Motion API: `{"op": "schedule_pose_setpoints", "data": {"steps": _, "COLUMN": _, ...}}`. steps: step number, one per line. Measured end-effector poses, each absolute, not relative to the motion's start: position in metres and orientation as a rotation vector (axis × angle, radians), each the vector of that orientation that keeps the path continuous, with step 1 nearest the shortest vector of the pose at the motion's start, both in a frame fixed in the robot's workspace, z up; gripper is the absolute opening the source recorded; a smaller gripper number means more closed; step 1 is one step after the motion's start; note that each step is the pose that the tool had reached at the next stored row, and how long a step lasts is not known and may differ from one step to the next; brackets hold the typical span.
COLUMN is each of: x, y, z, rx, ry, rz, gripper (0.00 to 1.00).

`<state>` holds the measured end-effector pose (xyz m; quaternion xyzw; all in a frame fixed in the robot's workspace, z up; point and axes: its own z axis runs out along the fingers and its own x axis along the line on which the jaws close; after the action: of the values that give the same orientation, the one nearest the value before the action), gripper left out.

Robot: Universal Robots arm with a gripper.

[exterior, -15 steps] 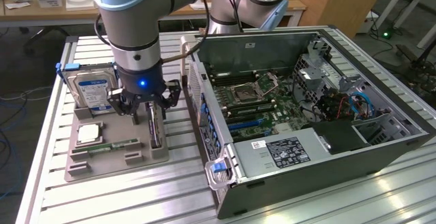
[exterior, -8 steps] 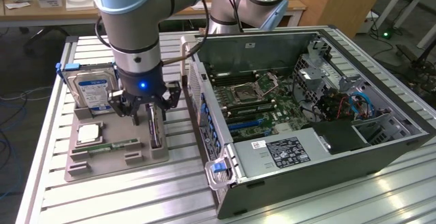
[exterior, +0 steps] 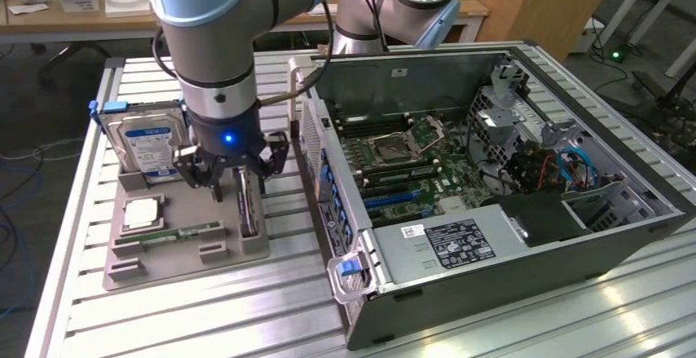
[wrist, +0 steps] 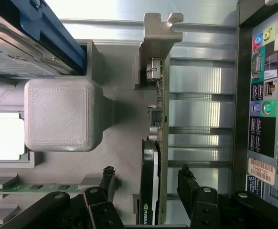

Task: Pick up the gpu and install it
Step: 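Pick up the gpu and move the gpu toward the slot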

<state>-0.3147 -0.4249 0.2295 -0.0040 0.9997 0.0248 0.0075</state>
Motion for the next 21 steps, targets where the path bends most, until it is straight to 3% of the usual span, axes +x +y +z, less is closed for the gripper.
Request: {"op": "schedule_pose_setpoints", "data": {"steps": 21, "x": -0.315, "y": -0.420, "z": 0.218, "rx": 0.025, "ry": 3.125, "rz": 0.077, "gripper": 0.65}}
